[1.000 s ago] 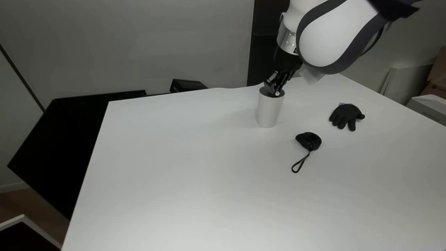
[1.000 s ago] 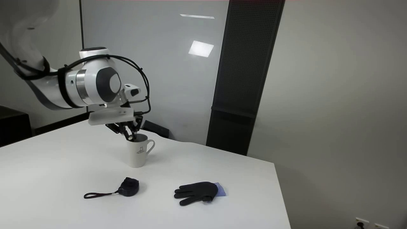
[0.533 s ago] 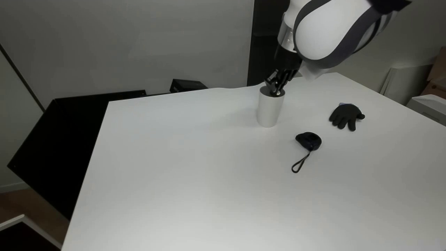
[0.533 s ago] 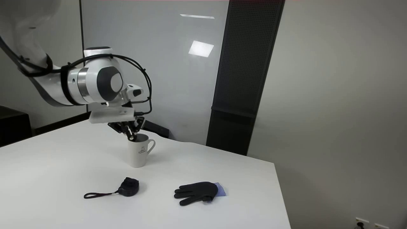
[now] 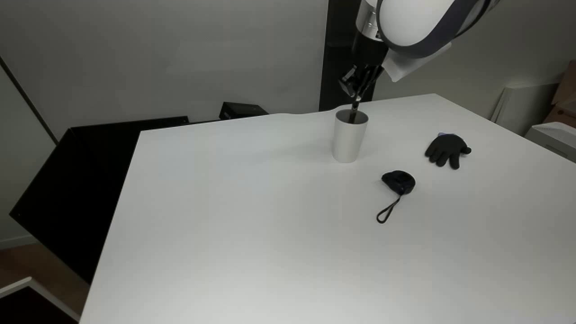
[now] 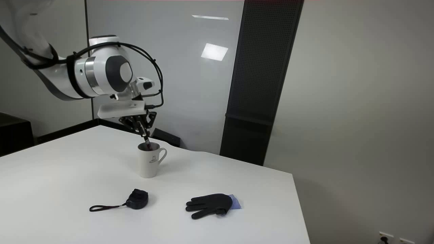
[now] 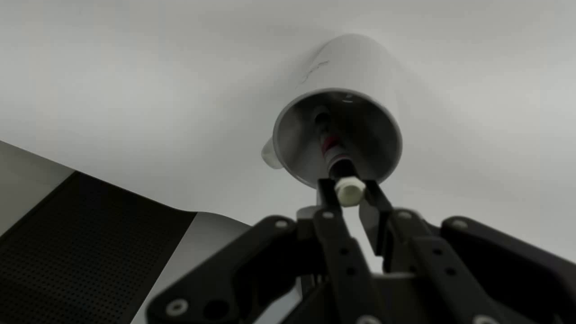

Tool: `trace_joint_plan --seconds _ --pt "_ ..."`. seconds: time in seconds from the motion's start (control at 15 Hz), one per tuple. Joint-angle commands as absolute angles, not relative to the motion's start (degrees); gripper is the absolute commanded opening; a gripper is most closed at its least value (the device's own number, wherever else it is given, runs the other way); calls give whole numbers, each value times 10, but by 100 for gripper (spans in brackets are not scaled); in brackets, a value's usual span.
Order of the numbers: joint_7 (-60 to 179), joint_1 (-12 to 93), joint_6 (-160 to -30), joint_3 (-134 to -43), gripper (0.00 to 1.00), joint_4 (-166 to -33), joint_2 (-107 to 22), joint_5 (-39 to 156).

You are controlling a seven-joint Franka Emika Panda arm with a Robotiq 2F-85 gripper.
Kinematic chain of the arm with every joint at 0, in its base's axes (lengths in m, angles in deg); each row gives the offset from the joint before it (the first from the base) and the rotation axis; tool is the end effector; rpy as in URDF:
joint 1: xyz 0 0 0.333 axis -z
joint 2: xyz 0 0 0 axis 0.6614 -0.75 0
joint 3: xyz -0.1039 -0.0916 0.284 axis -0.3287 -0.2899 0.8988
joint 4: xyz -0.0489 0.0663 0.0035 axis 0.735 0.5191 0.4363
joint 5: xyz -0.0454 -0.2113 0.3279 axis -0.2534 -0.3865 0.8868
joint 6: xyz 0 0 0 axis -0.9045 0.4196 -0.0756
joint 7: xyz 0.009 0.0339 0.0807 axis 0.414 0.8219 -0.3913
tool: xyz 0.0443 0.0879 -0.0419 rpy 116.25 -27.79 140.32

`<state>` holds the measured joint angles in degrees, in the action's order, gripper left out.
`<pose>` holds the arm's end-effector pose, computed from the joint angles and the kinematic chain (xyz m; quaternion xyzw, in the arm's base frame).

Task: Take the black marker out of the mug

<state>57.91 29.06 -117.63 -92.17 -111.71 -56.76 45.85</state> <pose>0.6773 0.0748 0.2814 0.9664 0.1407 0.1939 0.0936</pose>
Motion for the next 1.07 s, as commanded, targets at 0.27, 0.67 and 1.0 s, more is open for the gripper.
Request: trace_joint_plan --seconds 0.27,0.67,1.0 --pt "712 222 -1139 -991 7 -1119 -493 329" --pt "732 259 -1058 -970 7 -1142 -438 298" --pt "688 326 -932 -948 7 -1162 -439 345"
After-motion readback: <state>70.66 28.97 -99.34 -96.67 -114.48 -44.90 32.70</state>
